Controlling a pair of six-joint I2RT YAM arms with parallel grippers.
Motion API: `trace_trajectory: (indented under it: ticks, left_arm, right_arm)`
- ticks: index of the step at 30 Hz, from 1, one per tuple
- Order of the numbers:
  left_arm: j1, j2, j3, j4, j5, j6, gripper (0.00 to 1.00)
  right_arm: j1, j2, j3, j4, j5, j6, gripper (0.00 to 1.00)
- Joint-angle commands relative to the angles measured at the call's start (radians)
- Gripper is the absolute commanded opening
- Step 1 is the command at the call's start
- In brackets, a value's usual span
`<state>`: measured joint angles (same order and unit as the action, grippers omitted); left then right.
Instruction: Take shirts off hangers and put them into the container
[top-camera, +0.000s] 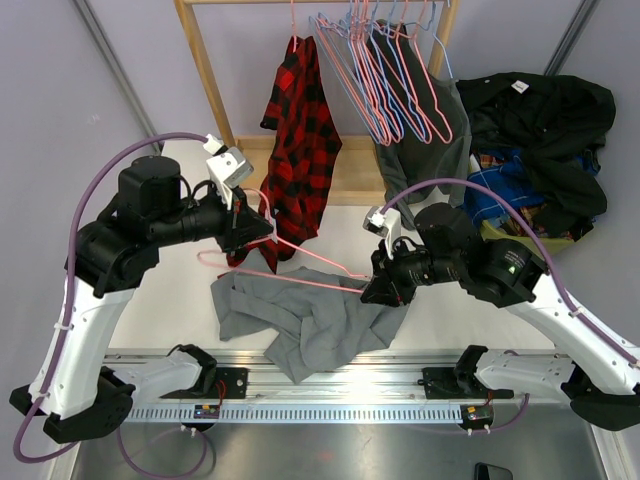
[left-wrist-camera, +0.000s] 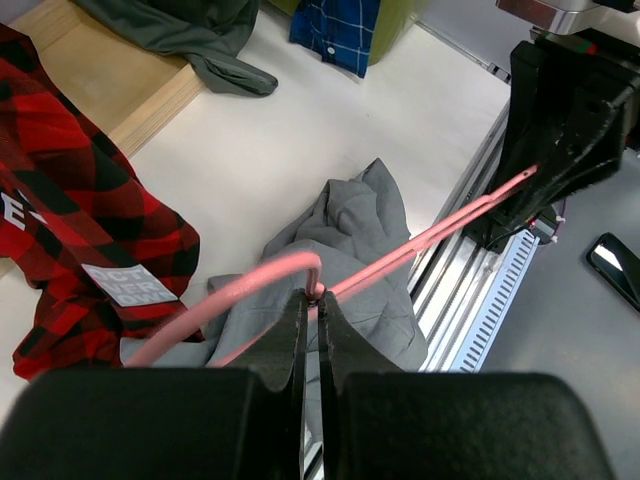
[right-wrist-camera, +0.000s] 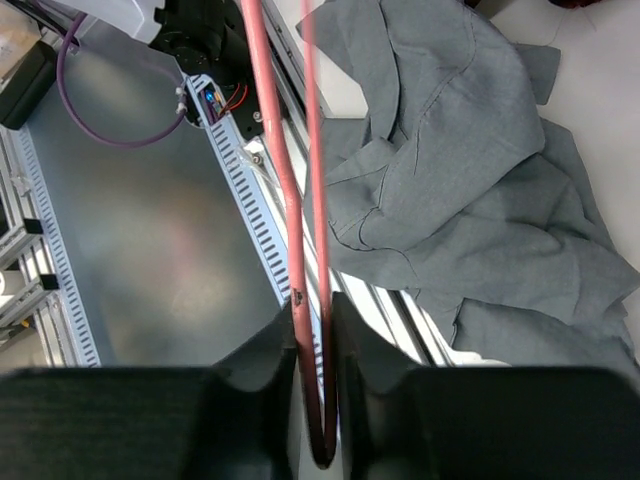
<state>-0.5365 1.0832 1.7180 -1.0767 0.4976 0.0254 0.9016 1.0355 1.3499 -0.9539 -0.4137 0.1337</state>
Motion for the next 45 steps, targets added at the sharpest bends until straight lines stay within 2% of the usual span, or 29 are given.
trace_trajectory:
  ticks: [1, 2, 5, 6, 7, 9, 10, 14, 18, 19, 22, 23, 26, 29, 34, 39, 45]
  left_arm:
    - [-0.003, 0.006, 0.032, 0.035, 0.033, -0.007, 0.00]
    - [-0.003, 0.004, 0.029, 0.034, 0.030, -0.007, 0.00]
    - [-0.003, -0.005, 0.026, 0.035, 0.015, -0.010, 0.01]
    - [-0.003, -0.006, 0.028, 0.037, 0.001, -0.016, 0.13]
    - [-0.003, -0.011, 0.028, 0.037, -0.040, -0.021, 0.52]
    - [-0.003, -0.020, 0.020, 0.047, -0.079, -0.021, 0.77]
    - [-0.003, -0.035, 0.014, 0.057, -0.121, -0.048, 0.97]
    - [-0.003, -0.123, -0.030, 0.176, -0.267, -0.108, 0.99]
    - [-0.003, -0.270, -0.109, 0.335, -0.493, -0.189, 0.99]
    - [-0.005, -0.307, -0.162, 0.371, -0.596, -0.205, 0.99]
    - [-0.003, -0.460, -0.254, 0.501, -0.735, -0.252, 0.99]
    - [-0.003, -0.532, -0.312, 0.547, -0.754, -0.262, 0.99]
    - [-0.003, -0.598, -0.394, 0.554, -0.786, -0.288, 0.99]
    - [-0.003, -0.635, -0.425, 0.491, -0.791, -0.323, 0.99]
    - [-0.003, -0.666, -0.498, 0.428, -0.766, -0.364, 0.99]
    - [-0.003, -0.684, -0.549, 0.426, -0.732, -0.389, 0.99]
    - [-0.003, -0.687, -0.561, 0.426, -0.722, -0.386, 0.99]
  right_arm:
    - [0.006, -0.006, 0.006, 0.043, -0.014, 0.010, 0.20]
    - [0.006, -0.006, 0.006, 0.047, -0.010, 0.012, 0.03]
    - [0.006, -0.012, 0.002, 0.058, 0.007, 0.014, 0.00]
    - [0.005, -0.011, 0.000, 0.060, 0.003, 0.014, 0.00]
    - [0.006, -0.009, 0.000, 0.061, 0.000, 0.014, 0.00]
    - [0.005, -0.009, 0.000, 0.063, -0.004, 0.012, 0.00]
    - [0.006, -0.011, -0.003, 0.063, -0.004, 0.014, 0.00]
    - [0.006, -0.012, -0.008, 0.072, 0.001, 0.014, 0.00]
    - [0.005, -0.022, -0.008, 0.073, 0.035, 0.018, 0.00]
    - [0.006, -0.029, -0.008, 0.078, 0.085, 0.023, 0.00]
    - [0.005, -0.092, -0.021, 0.139, 0.215, 0.044, 0.00]
    - [0.006, -0.147, -0.047, 0.206, 0.248, 0.049, 0.00]
    - [0.006, -0.284, -0.124, 0.356, 0.390, 0.073, 0.00]
    - [0.006, -0.376, -0.175, 0.428, 0.576, 0.084, 0.00]
    - [0.006, -0.425, -0.221, 0.440, 0.832, 0.106, 0.00]
    - [0.006, -0.338, -0.196, 0.399, 0.964, 0.147, 0.00]
    - [0.005, -0.154, -0.167, 0.518, 0.989, 0.121, 0.00]
